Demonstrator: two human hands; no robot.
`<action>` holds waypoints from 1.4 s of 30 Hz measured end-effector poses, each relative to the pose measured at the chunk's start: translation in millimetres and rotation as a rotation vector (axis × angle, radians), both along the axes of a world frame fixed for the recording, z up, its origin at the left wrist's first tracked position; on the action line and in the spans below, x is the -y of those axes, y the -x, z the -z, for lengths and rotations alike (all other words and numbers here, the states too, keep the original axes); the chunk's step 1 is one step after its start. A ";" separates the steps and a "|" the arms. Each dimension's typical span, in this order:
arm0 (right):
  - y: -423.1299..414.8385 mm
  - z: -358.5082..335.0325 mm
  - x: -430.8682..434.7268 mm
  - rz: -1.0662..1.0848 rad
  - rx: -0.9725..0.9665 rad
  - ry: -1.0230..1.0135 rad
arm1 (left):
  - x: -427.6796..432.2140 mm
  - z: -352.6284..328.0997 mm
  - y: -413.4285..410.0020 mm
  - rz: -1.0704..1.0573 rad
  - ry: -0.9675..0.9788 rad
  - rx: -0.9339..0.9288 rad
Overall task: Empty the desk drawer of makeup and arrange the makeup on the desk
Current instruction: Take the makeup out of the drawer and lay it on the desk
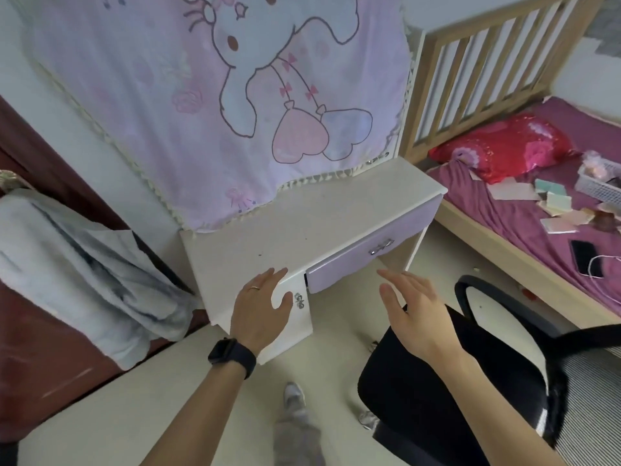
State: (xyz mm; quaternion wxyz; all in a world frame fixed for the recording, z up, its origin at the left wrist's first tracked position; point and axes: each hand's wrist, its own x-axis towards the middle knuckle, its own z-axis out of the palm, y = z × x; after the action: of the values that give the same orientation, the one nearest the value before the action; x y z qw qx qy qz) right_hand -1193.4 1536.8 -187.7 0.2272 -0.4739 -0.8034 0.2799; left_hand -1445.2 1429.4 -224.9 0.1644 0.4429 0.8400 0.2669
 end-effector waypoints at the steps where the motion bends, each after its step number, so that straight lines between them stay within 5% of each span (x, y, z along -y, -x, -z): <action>1: 12.5 7.0 -13.7 0.012 0.011 0.020 | -15.5 6.6 13.4 0.027 0.014 0.011; 10: 118.6 76.6 -132.6 0.187 0.071 0.337 | -170.5 40.9 126.6 0.244 0.145 0.020; 19: 145.5 179.1 -226.0 0.411 0.044 0.596 | -289.8 130.7 137.2 0.443 0.270 -0.006; 28: 167.2 307.5 -287.8 0.902 -0.436 1.042 | -336.5 249.2 120.1 0.535 0.291 -0.242; 37: 184.8 330.7 -307.3 0.920 -0.779 0.980 | -334.9 263.2 114.3 0.463 0.150 -0.286; 42: 171.6 328.2 -315.4 0.858 -0.936 1.128 | -333.8 262.3 117.6 0.469 0.189 -0.290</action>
State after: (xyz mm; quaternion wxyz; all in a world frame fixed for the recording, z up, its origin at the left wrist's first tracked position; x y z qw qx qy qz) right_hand -1365.1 1852.2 -515.8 0.3523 -0.6153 -0.1175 0.6954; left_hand -1562.8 1763.3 -487.3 0.1401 0.6412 0.7506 0.0760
